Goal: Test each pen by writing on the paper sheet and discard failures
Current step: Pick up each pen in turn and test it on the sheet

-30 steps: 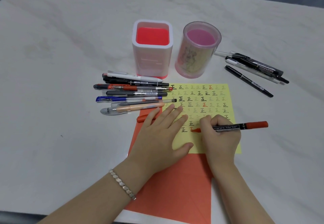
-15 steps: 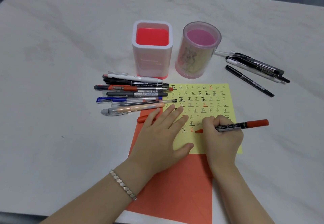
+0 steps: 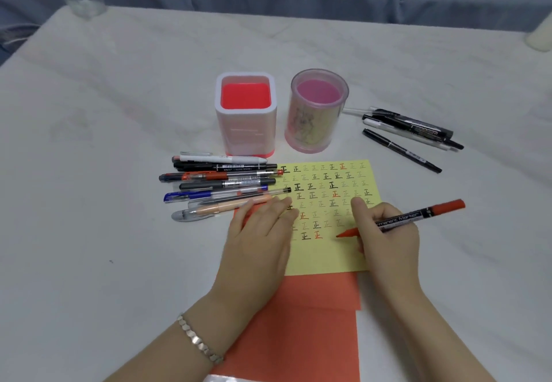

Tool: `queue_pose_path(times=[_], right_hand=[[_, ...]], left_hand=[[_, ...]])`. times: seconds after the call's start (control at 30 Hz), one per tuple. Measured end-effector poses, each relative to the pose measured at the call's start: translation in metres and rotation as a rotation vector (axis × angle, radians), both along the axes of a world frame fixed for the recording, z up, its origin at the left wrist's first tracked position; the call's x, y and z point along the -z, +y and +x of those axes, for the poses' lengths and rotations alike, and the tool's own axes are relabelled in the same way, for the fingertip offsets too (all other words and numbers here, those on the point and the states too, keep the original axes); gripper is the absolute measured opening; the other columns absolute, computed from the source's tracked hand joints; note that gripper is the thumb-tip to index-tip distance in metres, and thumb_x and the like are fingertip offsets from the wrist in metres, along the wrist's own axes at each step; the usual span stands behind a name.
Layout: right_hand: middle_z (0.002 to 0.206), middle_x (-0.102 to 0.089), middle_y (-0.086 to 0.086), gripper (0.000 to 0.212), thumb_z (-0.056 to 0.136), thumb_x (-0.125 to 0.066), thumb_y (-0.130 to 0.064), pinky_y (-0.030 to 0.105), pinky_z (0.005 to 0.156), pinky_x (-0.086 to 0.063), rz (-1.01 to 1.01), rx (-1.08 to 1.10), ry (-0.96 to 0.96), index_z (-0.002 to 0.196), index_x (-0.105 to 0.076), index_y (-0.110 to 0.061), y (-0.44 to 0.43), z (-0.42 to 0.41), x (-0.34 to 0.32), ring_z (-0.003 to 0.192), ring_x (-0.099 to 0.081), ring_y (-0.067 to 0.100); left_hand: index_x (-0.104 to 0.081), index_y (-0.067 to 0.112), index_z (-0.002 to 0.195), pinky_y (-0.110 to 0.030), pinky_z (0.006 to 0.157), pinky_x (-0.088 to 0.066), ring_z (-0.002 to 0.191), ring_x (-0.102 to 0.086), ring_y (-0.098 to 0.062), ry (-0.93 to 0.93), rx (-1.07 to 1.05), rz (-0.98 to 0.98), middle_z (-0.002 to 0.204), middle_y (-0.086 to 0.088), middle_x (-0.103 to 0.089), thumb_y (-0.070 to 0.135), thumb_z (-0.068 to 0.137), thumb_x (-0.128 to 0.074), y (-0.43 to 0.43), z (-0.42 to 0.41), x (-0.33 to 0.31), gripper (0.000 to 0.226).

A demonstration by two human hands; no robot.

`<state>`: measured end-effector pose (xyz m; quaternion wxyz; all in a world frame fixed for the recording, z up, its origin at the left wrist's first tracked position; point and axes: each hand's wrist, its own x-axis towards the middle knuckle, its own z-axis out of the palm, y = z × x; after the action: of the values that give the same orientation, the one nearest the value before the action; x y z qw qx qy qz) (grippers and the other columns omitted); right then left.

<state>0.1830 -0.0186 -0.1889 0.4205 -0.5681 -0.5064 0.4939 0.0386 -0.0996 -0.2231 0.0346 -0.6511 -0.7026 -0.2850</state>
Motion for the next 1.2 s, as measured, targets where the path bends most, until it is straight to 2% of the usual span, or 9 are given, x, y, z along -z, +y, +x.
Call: queue_pose_path(times=[0.27,0.37,0.47,0.53,0.63,0.73,0.8,0.9,1.2], right_hand=[[0.043,-0.045,0.005,0.033,0.085,-0.064,-0.014,0.010,0.040,-0.033,-0.020,-0.097,0.016,0.060,-0.046,0.000,-0.001,0.013,-0.013,0.036,-0.039,0.004],[0.042,-0.050,0.001,0.032,0.087,-0.060,-0.016,0.009,0.044,-0.037,-0.015,-0.154,0.056,0.063,-0.048,0.001,-0.002,0.011,-0.020,0.040,-0.044,0.007],[0.054,-0.066,0.005,0.024,0.092,-0.051,-0.015,0.015,0.052,-0.049,-0.086,-0.208,0.210,0.072,-0.056,-0.002,-0.003,0.009,-0.025,0.051,-0.061,0.012],[0.067,-0.072,0.014,0.021,0.091,-0.054,-0.020,0.019,0.055,-0.053,-0.135,-0.258,0.310,0.078,-0.062,-0.006,-0.005,0.008,-0.031,0.062,-0.069,0.021],[0.071,-0.071,0.021,0.032,0.084,-0.057,-0.036,0.023,0.056,-0.054,-0.194,-0.310,0.384,0.079,-0.065,-0.005,-0.010,0.006,-0.040,0.065,-0.070,0.031],[0.065,-0.070,0.022,0.042,0.079,-0.049,-0.043,0.024,0.054,-0.054,-0.193,-0.316,0.402,0.075,-0.065,-0.004,-0.013,0.007,-0.044,0.059,-0.069,0.030],[0.066,-0.070,0.022,0.046,0.075,-0.059,-0.055,0.024,0.054,-0.053,-0.169,-0.336,0.410,0.070,-0.070,-0.010,-0.014,0.006,-0.046,0.060,-0.069,0.031],[0.066,-0.070,0.021,0.062,0.050,-0.067,-0.074,0.023,0.055,-0.053,-0.140,-0.368,0.413,0.070,-0.074,-0.016,-0.015,0.006,-0.048,0.061,-0.069,0.031],[0.066,-0.070,0.022,0.063,0.049,-0.067,-0.076,0.022,0.053,-0.052,-0.131,-0.402,0.371,0.069,-0.073,-0.016,-0.015,0.009,-0.042,0.059,-0.069,0.030]], left_hand=[[-0.069,0.009,0.087,-0.037,0.061,-0.045,0.073,-0.054,-0.028,0.039,-0.226,-0.205,0.082,-0.005,-0.061,0.017,0.079,-0.052,-0.011,-0.031,-0.007,0.020],[-0.068,0.009,0.093,-0.039,0.069,-0.047,0.080,-0.057,-0.027,-0.088,-0.211,-0.260,0.088,-0.005,-0.060,0.008,0.085,-0.062,-0.011,-0.028,-0.016,0.010],[-0.061,0.017,0.108,-0.011,0.079,-0.036,0.089,-0.049,0.003,-0.446,-0.196,-0.230,0.102,0.012,-0.051,0.014,0.092,-0.053,-0.012,-0.016,-0.037,0.018],[-0.058,0.027,0.101,-0.001,0.077,-0.033,0.090,-0.047,0.012,-0.593,-0.136,-0.166,0.099,0.019,-0.048,0.012,0.092,-0.053,-0.011,-0.005,-0.050,0.019],[-0.053,0.041,0.089,-0.003,0.074,-0.037,0.089,-0.052,0.006,-0.725,-0.072,-0.115,0.098,0.017,-0.056,0.012,0.090,-0.057,-0.011,0.005,-0.062,0.029],[-0.055,0.043,0.086,-0.006,0.072,-0.038,0.087,-0.053,0.004,-0.779,-0.045,-0.133,0.095,0.020,-0.059,0.014,0.089,-0.058,-0.011,0.010,-0.067,0.028],[-0.054,0.043,0.086,-0.006,0.073,-0.038,0.088,-0.052,0.005,-0.791,-0.029,-0.142,0.095,0.021,-0.059,0.014,0.089,-0.058,-0.011,0.013,-0.068,0.029],[-0.054,0.042,0.086,-0.004,0.073,-0.037,0.090,-0.051,0.008,-0.782,-0.020,-0.136,0.095,0.022,-0.058,0.012,0.089,-0.058,-0.011,0.015,-0.071,0.030],[-0.052,0.044,0.089,-0.003,0.077,-0.035,0.097,-0.048,0.010,-0.744,0.009,-0.159,0.098,0.023,-0.056,0.016,0.090,-0.056,-0.012,0.015,-0.071,0.028]])
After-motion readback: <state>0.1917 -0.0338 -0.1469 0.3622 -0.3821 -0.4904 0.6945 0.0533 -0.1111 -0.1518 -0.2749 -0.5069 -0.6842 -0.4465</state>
